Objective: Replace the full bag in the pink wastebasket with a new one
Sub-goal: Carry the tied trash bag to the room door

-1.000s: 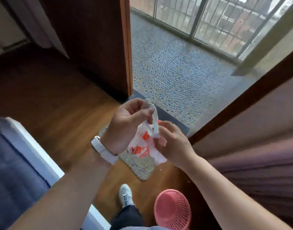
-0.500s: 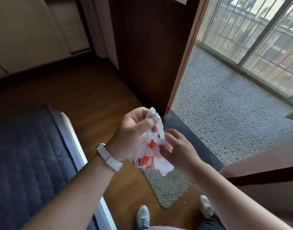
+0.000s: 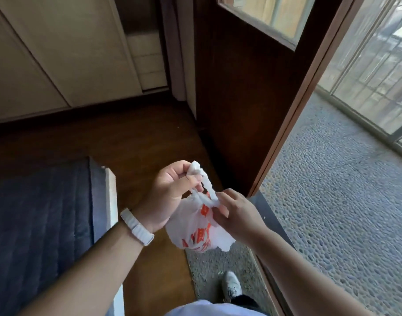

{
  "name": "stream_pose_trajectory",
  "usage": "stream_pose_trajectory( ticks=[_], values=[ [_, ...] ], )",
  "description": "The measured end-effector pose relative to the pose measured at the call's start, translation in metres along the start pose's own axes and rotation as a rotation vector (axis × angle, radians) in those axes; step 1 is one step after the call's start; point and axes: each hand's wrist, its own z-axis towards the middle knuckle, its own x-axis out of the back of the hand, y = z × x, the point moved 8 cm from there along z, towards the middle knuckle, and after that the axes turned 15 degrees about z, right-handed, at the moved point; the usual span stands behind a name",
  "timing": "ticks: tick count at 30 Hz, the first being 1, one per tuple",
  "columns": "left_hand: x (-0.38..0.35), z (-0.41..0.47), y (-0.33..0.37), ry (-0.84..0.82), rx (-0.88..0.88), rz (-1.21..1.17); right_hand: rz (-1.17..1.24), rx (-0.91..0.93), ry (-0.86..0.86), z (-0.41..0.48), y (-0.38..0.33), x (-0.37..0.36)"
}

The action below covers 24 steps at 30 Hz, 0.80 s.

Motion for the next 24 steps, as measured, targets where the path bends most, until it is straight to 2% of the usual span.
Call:
stream_pose_trajectory(
  ticks=[3,9,12,19,24],
  values=[
    [-0.012,0.044,0.020,0.062,0.003,0.000,0.061,0.044,-0.045,0.036,0.029,0.020],
    [0.003,0.112,0.050,0.120,-0.022,0.000,0.054,0.195,0.013,0.116,0.046,0.056],
    [0.029,0.135,0.051,0.180,-0.042,0.021,0.077,0.229,0.046,0.154,0.045,0.057],
    [0.107,0.181,0.019,0.283,-0.003,-0.013,0.078,0.284,-0.013,0.243,0.026,0.013],
    [0.192,0.222,0.003,0.360,-0.096,-0.025,0.027,0.295,-0.048,0.321,-0.005,-0.021]
  ],
)
